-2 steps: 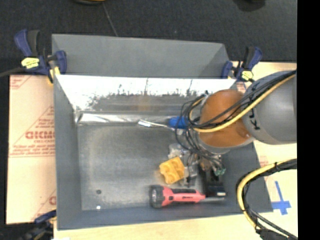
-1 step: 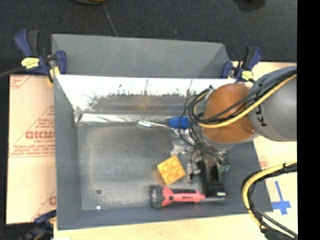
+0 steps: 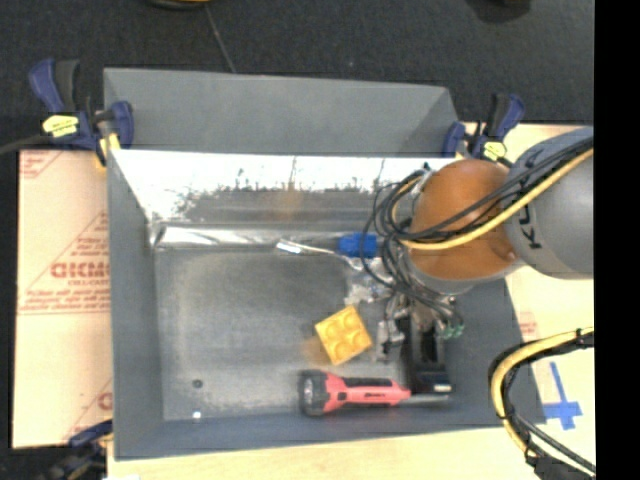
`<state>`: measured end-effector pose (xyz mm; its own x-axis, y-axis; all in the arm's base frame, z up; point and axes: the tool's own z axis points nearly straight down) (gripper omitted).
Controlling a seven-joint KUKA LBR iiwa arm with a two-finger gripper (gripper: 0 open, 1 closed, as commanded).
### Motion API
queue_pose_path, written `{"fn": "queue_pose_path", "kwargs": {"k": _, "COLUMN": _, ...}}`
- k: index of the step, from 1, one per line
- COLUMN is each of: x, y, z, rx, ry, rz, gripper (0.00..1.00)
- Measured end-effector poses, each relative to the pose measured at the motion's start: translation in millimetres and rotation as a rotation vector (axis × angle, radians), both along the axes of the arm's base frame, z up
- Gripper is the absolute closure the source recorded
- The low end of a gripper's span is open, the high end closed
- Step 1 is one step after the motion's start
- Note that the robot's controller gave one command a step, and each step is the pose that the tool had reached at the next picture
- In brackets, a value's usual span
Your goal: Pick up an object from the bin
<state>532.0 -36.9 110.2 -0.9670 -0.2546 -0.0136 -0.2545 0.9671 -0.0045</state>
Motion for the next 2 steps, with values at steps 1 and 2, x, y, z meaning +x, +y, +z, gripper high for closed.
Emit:
{"fn": "queue_pose_path", "kwargs": {"k": 1, "x": -1.9, "y": -0.2, "z": 32.6, "rx": 0.000, "ry": 0.007, "rz": -0.002, "gripper": 1.00}}
{"fn": "queue_pose_path", "kwargs": {"k": 2, "x": 0.0, "y": -0.6, "z": 64.5, "rx": 0.000, "ry": 0.001, "rz": -0.004, "gripper": 1.00}}
